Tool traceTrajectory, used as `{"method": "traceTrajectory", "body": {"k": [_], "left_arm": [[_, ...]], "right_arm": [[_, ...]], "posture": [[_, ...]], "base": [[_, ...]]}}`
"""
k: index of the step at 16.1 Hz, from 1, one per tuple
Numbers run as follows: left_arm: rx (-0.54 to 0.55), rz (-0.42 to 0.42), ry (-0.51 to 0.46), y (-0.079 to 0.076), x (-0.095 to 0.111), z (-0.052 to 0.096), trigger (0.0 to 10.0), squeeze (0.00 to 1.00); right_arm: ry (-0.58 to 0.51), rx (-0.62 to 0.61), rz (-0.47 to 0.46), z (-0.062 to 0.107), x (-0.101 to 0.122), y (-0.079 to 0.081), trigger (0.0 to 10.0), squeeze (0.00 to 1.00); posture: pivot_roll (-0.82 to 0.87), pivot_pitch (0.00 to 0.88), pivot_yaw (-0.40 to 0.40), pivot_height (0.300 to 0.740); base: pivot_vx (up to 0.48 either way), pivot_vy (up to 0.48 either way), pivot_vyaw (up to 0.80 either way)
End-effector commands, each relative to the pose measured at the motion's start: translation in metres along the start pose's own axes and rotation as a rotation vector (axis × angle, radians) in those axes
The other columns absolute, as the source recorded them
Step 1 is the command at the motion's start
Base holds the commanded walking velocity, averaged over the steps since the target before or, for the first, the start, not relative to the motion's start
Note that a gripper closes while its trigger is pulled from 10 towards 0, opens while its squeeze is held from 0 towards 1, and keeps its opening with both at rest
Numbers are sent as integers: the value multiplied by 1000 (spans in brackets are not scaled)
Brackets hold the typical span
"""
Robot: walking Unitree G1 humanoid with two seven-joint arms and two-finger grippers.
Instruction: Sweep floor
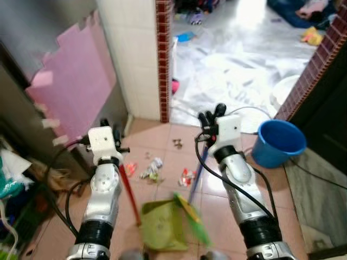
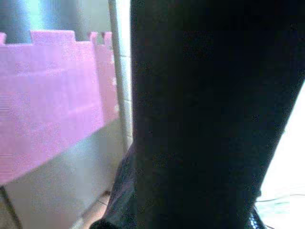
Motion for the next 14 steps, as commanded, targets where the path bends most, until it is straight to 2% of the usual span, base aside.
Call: {"method": "traceTrajectory", "body": {"k": [1, 2, 5, 6, 8, 10, 14], "left_arm": [[-22, 7, -75, -3, 17, -4, 10000, 0], [-18, -15, -102, 0, 18, -4, 10000, 0], [8, -19, -88, 7, 16, -3, 10000, 0], [32, -17, -74, 9, 15, -3, 10000, 0], [13, -55, -87, 8, 17, -2, 10000, 0], [24, -31, -66, 10, 13, -1, 10000, 0], [27, -38, -58, 17, 9, 4, 10000, 0]], "right_arm": [[-71, -40, 86, -2, 17, -14, 10000, 0], [-87, -66, 117, -3, 21, -19, 10000, 0], [-92, -126, 170, -3, 27, -32, 10000, 0], [-82, -134, 175, -1, 24, -34, 10000, 0], [-62, -161, 183, 5, 18, -38, 10000, 0], [-46, -182, 176, 7, 14, -40, 10000, 0], [-34, -195, 159, 7, 9, -40, 10000, 0]], "posture": [[-79, 0, 49, 740], [-79, 0, 49, 740], [-70, 0, 43, 740], [-68, 0, 42, 740], [-63, 0, 42, 740], [-64, 0, 46, 740], [-60, 0, 53, 740]], "base": [[0, 0, 0], [0, 0, 0], [0, 0, 0], [0, 0, 0], [0, 0, 0], [0, 0, 0], [71, 0, 0]]}}
Point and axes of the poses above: a point about 5 cm out from each wrist's last joint towards the gripper, its own z axis pointing back from the gripper into the wrist, its own x axis along the axis of the wrist's last joint, y = z × x, the point moved 3 cm from there along -z, pointing out of the wrist towards the gripper, and after that the axes turned 1 degree about z, right-handed, at the moved point
